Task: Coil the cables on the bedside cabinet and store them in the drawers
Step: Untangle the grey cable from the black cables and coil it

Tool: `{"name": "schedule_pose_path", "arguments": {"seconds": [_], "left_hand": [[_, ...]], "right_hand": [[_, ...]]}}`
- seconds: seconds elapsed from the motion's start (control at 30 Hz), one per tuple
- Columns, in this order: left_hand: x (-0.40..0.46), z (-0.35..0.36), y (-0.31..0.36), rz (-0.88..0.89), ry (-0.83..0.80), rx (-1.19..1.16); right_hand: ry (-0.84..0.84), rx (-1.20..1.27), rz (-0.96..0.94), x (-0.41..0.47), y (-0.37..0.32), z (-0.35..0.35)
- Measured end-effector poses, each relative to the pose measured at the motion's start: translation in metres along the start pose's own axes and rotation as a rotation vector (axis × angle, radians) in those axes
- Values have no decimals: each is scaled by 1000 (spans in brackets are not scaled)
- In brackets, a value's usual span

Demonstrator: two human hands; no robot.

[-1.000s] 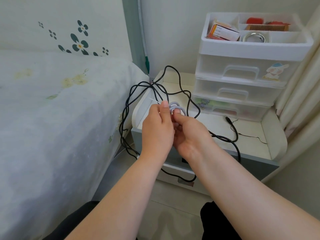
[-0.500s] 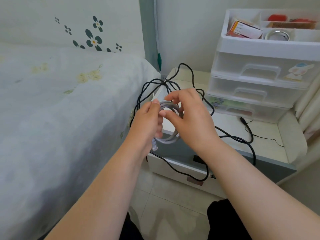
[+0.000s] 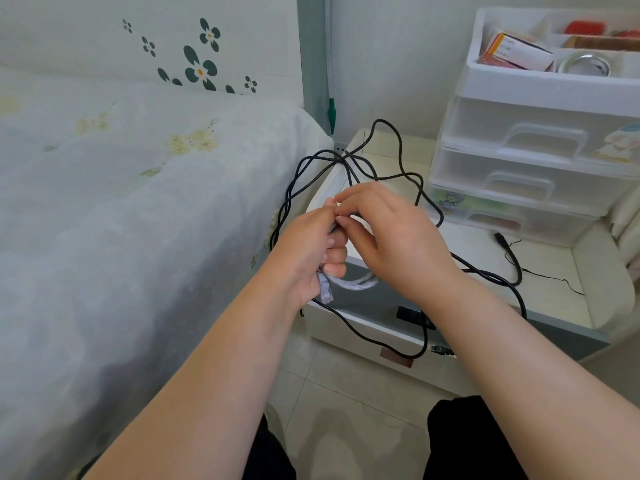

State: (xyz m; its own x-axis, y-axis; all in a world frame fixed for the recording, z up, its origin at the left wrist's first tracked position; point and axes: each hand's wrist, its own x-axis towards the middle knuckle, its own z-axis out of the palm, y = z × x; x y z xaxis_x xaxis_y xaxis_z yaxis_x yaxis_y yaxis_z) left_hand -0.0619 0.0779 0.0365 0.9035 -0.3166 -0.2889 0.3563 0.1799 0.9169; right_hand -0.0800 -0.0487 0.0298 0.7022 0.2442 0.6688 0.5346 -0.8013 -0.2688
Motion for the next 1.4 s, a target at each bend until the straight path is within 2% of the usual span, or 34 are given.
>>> {"name": "schedule_pose_path", "arguments": {"seconds": [0.13,0.43,0.6,0.77,1.07,1.23,1.4], "left_hand": [[2,0,-1,27,-14,55],[2,2,-6,177,57,520],[2,-11,-3,185,-66,750],[-4,-17,0,149,-229,695],[-10,-23,3,74,-453,763],[-12,-21,3,45,-477,807],[-10,-16,-7,46,-459,1121]], "right_hand": [[-44,49,79,-2,3,3],[-43,127,298,-5,6,2],[-123,282,325,-5,9,-7],[-213,461,373,-8,18,-18],[-292,457,307,-13,14,-25],[-325,497,351,-18,14,-28],[-556,188,289,-24,19,-27]]}}
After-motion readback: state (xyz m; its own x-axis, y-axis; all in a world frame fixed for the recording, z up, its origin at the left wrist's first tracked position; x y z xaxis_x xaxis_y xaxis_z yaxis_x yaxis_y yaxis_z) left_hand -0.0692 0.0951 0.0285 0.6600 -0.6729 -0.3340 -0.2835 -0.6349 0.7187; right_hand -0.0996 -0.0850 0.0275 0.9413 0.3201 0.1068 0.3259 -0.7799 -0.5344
